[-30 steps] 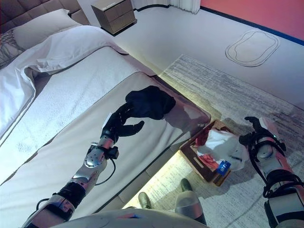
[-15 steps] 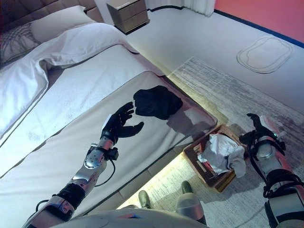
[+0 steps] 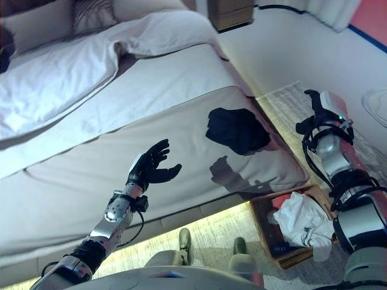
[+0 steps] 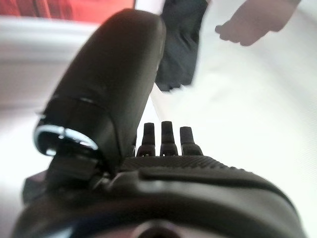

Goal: Pick up the clothes from the bed and place them into the basket

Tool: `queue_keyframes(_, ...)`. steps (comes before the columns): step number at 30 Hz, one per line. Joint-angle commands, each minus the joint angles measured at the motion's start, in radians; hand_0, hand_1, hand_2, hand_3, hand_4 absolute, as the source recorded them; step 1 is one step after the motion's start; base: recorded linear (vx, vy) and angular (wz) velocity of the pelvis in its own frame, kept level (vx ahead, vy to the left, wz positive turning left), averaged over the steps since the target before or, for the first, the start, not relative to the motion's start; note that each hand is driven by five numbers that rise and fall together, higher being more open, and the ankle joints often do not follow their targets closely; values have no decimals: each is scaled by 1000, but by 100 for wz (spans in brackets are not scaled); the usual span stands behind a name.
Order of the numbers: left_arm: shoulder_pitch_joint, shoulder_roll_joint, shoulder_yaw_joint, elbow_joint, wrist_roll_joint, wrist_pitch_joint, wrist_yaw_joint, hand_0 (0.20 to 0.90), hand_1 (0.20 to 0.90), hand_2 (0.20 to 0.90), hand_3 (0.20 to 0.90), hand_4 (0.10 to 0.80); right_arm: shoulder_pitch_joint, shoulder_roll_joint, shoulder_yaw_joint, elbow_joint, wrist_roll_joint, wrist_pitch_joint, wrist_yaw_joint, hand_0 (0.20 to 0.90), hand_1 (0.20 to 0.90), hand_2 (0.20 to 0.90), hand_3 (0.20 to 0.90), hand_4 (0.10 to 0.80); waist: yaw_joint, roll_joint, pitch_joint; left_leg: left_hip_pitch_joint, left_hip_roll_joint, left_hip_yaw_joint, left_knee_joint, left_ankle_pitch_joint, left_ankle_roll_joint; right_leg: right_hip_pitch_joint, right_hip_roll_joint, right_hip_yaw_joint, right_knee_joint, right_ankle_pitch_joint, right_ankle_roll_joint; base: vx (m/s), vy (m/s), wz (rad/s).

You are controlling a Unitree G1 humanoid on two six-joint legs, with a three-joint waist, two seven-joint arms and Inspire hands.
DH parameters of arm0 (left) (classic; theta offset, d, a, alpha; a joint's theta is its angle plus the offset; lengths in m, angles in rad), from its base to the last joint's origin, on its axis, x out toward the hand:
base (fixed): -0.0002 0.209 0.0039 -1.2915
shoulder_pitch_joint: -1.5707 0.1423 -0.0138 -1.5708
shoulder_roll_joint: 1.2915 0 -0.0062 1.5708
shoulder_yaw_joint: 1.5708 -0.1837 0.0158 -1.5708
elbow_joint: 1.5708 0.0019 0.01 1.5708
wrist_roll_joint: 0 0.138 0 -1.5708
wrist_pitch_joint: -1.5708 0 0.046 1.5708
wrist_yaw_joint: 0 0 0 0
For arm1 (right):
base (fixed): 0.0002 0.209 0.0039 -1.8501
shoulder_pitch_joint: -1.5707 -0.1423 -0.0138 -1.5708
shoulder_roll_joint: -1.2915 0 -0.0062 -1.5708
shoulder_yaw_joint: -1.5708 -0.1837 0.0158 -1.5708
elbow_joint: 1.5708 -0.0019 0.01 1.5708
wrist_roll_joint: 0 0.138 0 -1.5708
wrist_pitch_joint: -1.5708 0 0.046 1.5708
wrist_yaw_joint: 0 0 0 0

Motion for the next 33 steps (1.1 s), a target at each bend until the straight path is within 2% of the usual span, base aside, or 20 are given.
queue_keyframes(1,-115,75,23,-117,-72,-185,-29,900,900,900,900,800,-269,-102,67,-34,74,-11,-59,900,900,900,900,800,57,-68,111,-77,-46,-65,196,-200,-3,-154,-38,-74,278,-146,-77,-178,-71,28)
queue_keyframes(7,-105,98,21,-231,-118,-216,-18,900,900,900,900,800,-383,-101,119,0,113,29,-90,900,900,900,900,800,95,-40,212,-234,-75,-106,325,-200,9,-293,-44,-99,428,-184,-108,-111,-74,29)
queue_keyframes(13,-88,111,10,-292,-133,-220,1,900,900,900,900,800,-415,-78,138,22,106,75,-95,900,900,900,900,800,120,-15,290,-377,-113,-108,463,-222,37,-425,-52,-101,607,-241,-136,-70,-29,23)
queue_keyframes(15,-82,117,8,-307,-132,-219,9,900,900,900,900,800,-414,-73,137,27,105,82,-94,900,900,900,900,800,124,-11,291,-424,-122,-102,507,-234,45,-468,-59,-100,652,-253,-142,4,-12,13)
queue_keyframes(16,-68,126,6,-330,-137,-219,19,900,900,900,900,800,-409,-64,137,43,87,92,-80,900,900,900,900,800,130,-4,291,-480,-137,-94,582,-278,50,-519,-67,-85,726,-291,-139,56,-13,13)
queue_keyframes(18,-59,133,3,-352,-144,-219,33,900,900,900,900,800,-404,-53,141,58,87,100,-66,900,900,900,900,800,135,2,291,-533,-147,-92,637,-299,59,-569,-72,-79,772,-301,-141,33,-6,16)
queue_keyframes(22,-46,138,5,-379,-148,-222,58,900,900,900,900,800,-390,-26,141,77,87,114,-26,900,900,900,900,800,143,9,291,-614,-154,-96,707,-322,72,-644,-69,-74,816,-304,-143,0,4,5)
queue_keyframes(28,-51,154,0,-417,-128,-220,93,900,900,900,900,800,-382,-10,173,106,102,153,58,900,900,900,900,800,147,12,291,-710,-147,-97,766,-337,90,-740,-57,-66,844,-292,-137,-60,4,2)
queue_keyframes(29,-55,154,-1,-424,-124,-219,104,900,900,900,900,800,-393,-11,179,122,119,146,64,382,382,382,296,196,149,13,291,-721,-149,-98,774,-338,92,-749,-55,-66,849,-293,-137,-75,21,0)
queue_keyframes(30,-57,156,0,-426,-124,-219,108,900,900,900,900,800,-402,-12,183,129,134,141,69,300,300,300,200,100,150,14,291,-725,-150,-97,776,-339,95,-754,-54,-66,852,-294,-138,-86,26,-2)
queue_keyframes(33,-60,161,0,-438,-120,-208,121,900,900,900,900,800,-419,-14,171,159,163,114,45,300,300,300,200,100,154,17,291,-724,-152,-97,781,-340,93,-752,-53,-66,857,-296,-137,-64,26,-2)
